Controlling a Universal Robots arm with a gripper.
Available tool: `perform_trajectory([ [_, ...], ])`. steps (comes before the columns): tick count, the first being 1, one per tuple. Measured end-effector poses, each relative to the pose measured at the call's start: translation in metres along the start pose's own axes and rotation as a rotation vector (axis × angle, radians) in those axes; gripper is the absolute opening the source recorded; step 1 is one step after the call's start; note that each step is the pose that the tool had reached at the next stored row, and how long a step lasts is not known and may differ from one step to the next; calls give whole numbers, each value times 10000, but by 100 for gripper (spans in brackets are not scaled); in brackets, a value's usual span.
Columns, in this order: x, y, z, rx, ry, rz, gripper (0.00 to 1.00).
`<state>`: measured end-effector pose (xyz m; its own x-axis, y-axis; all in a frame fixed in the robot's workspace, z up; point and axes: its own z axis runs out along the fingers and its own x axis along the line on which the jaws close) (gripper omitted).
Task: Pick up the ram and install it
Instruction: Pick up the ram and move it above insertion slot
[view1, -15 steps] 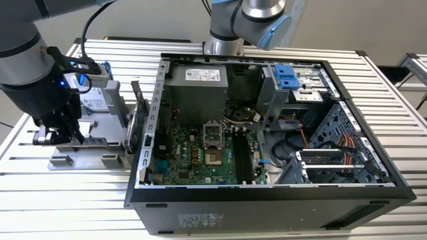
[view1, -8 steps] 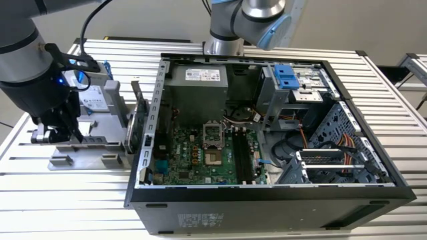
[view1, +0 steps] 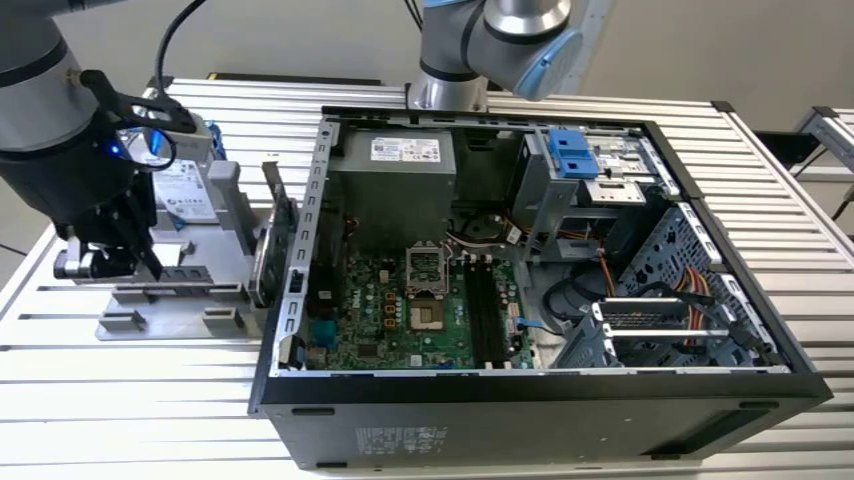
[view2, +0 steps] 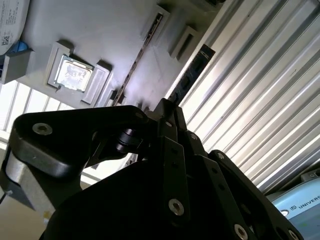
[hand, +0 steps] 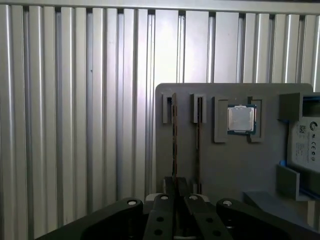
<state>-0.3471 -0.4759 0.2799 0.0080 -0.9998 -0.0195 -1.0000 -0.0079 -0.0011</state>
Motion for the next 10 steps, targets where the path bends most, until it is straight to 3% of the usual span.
perform_trajectory([
  [10, -2, 0, -85, 0, 0, 0, 0],
])
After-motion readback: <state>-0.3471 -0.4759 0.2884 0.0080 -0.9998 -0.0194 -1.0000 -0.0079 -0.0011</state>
